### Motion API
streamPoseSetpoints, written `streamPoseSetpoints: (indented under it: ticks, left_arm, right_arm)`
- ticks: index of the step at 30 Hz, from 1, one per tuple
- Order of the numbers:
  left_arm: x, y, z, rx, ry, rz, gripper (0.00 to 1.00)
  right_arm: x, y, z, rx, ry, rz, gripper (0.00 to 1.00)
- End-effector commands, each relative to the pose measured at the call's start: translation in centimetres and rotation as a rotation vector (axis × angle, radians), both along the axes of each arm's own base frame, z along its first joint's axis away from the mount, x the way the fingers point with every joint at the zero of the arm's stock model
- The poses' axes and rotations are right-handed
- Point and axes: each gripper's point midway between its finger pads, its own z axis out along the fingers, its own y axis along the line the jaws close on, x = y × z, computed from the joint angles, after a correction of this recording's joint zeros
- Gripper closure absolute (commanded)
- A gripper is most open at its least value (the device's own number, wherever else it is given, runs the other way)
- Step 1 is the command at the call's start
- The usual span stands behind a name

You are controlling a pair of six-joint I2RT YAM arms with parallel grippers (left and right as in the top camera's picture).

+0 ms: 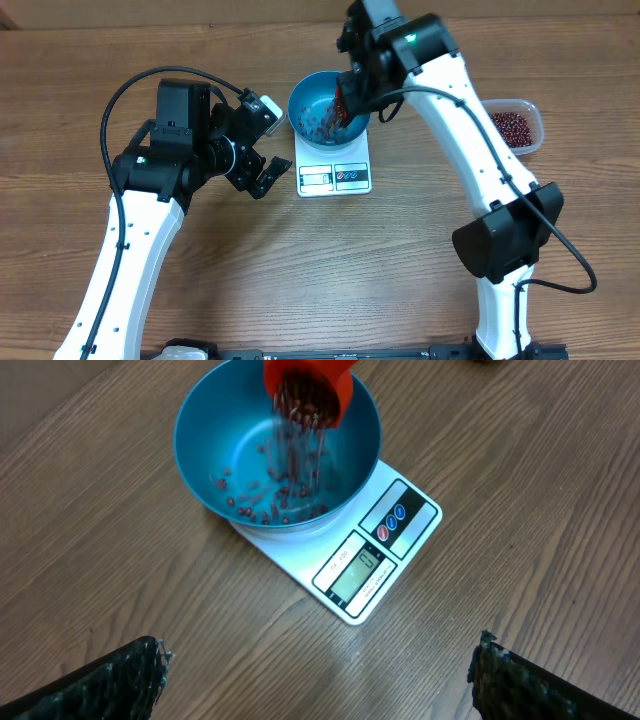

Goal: Scoop item into bowl and weigh 150g on scale
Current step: 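Tilt the scoop to pour beans into the teal bowl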

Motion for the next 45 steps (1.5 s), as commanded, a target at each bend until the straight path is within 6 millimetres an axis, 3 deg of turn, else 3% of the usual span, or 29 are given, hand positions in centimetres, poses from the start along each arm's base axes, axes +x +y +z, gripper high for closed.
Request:
streamPoseSetpoints:
  ticks: [1, 17, 24, 40, 45]
  left_arm:
    - [0.4, 0.0, 0.7, -0.001, -0.025, -0.008, 0.00]
    - [0.4, 0.0, 0.7, -0.002, -0.025, -0.007, 0.01]
    - [0.4, 0.0, 0.7, -0.002, -0.025, -0.007, 0.01]
    - [0.4, 0.0, 0.7, -0.002, -0.025, -0.007, 0.01]
    - [0.4, 0.0, 0.7, -0.002, -0.025, -0.007, 0.00]
  right_arm:
    - [1.4, -1.1, 1.0, -0.106, -0.104, -0.049, 0.96]
    - [1.0, 1.6, 1.5, -0.118, -0.160, 0.005, 0.96]
    - [1.1, 1.0, 2.0, -0.255, -0.239, -0.014, 0.96]
    - [0.7, 2.0, 2.0, -0.191, -0.212, 0.004, 0.96]
    - [0.3, 1.5, 4.2, -0.096, -0.211, 0.003, 0.96]
